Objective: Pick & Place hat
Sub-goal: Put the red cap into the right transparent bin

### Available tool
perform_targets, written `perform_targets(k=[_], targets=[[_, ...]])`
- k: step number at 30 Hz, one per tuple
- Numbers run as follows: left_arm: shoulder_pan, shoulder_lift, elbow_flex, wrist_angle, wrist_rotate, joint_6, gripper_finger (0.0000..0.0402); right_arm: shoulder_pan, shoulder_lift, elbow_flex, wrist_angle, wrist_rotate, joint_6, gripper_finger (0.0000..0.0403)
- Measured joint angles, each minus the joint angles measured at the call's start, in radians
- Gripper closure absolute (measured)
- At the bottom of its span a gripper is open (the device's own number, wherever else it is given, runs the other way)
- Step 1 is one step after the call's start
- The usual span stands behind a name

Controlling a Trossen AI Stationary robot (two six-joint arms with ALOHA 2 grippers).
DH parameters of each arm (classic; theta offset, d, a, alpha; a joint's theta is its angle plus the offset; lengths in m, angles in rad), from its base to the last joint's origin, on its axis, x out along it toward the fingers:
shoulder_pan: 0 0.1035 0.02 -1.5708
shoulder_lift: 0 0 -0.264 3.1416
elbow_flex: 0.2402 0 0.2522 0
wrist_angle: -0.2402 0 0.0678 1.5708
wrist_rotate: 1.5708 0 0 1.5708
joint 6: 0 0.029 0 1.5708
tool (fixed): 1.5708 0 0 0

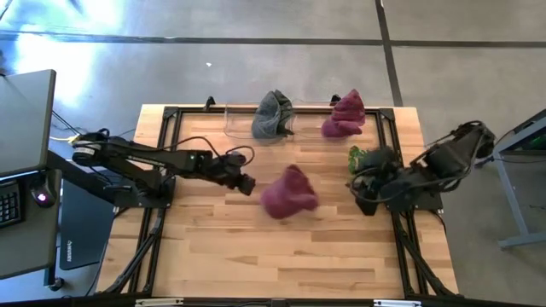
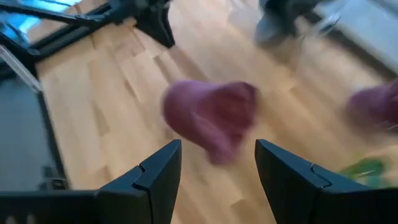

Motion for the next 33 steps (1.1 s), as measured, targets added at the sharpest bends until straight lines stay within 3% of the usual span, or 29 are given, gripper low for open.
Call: perform_targets(k=[4, 8, 13, 17, 22, 27, 33], targets=[[-0.051, -0.021, 0.125, -0.14, 0.019, 0.113, 0.0339, -0.019, -0.045, -0.23, 0.234, -0.077, 0.077, 0.0203], [-0.132, -0.019, 0.179, -0.229, -0.006, 0.137, 0.0344, -0.109, -0.046, -0.439, 0.424, -0.18, 0.167, 0.0203], [-0.219, 0.012, 0.172, -0.214, -0.072, 0.057, 0.0344, -0.274, -0.044, -0.664, 0.566, -0.418, 0.227, 0.0203], [-0.23, 0.077, 0.133, -0.072, -0.053, 0.036, 0.0322, -0.345, -0.044, -0.788, 0.725, -0.543, 0.237, 0.0203], [-0.208, 0.204, 0.105, 0.094, 0.032, -0.11, 0.0243, -0.356, -0.044, -0.82, 0.936, -0.629, 0.244, 0.0203], [-0.156, 0.35, 0.102, 0.261, 0.135, -0.267, 0.0154, -0.343, -0.049, -0.761, 0.947, -0.633, 0.161, 0.0203], [-0.13, 0.484, 0.103, 0.532, 0.13, -0.415, 0.0124, -0.34, -0.095, -0.708, 0.896, -0.629, 0.044, 0.0203]])
